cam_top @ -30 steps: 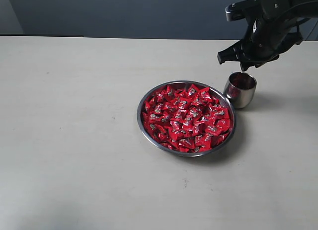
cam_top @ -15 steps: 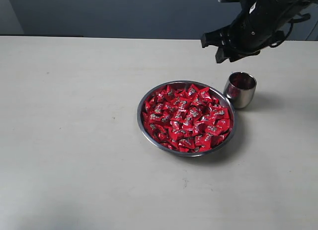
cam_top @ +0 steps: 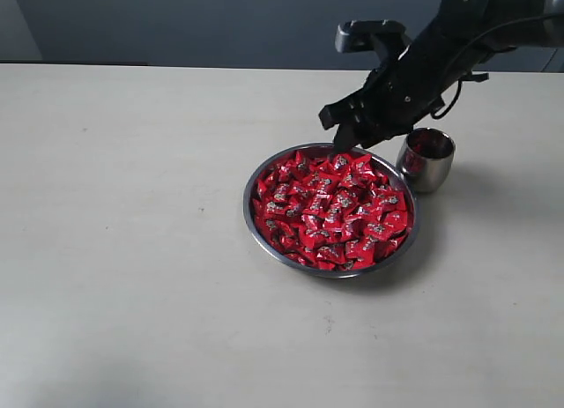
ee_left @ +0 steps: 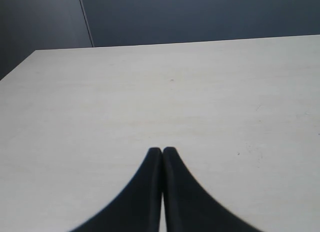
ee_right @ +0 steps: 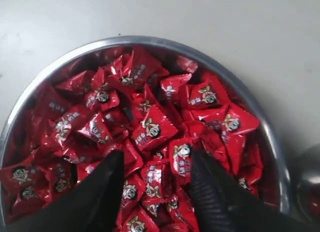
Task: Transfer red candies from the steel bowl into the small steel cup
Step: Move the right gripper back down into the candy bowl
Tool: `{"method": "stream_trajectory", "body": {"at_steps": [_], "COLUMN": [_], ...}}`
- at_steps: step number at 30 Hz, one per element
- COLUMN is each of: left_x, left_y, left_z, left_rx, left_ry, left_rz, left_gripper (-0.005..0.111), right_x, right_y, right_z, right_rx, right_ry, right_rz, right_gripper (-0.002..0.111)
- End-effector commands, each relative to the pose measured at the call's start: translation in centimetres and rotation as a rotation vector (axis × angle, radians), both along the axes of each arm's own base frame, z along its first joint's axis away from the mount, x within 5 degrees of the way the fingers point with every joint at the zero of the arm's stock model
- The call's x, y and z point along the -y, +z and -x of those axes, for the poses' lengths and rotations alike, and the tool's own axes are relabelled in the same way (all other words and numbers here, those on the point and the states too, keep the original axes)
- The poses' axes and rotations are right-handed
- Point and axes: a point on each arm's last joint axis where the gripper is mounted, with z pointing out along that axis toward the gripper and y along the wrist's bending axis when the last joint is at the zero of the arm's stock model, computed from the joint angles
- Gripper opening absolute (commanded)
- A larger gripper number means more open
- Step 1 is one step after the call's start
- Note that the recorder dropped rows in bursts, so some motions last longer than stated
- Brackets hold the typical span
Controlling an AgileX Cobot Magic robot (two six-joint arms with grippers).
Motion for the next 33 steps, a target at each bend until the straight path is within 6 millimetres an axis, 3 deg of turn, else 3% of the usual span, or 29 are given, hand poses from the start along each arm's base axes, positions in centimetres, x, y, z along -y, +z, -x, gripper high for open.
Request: {"method": "stream_trajectory", "body": {"at_steps": [1,8,20,25,33], "left_x": [0.0,0.0,0.0,0.0,0.0], "left_y": [-0.1,-0.1,-0.1,-0.1,-0.1], "left_z": [0.0,0.0,0.0,0.0,0.0], "left_rx": [0.008,0.008,0.008,0.008,0.008], "left_ry": [-0.006,-0.006,-0.006,-0.006,-0.006], "left_rz": [-0.002,-0.002,-0.002,-0.002,-0.002], "left_gripper": [0.0,0.0,0.0,0.0,0.0], "right_x": [-1.3,-1.0,-0.8,-0.9,-1.0], "right_y": [-1.2,-2.6,-2.9,-5.5,-5.5], "right_z": [0.3,-0.1,-0.6,-0.6,-1.0], "right_rx": [0.043,0.045,0.091,0.019,0.056], "right_ry": [0.08,0.078,0.084,0.09,0.081], "right_rz": [0.068,0.137,0.154,0.183,0.174], "right_gripper": [0.047,0.047,0.047,0.047,0.047]}}
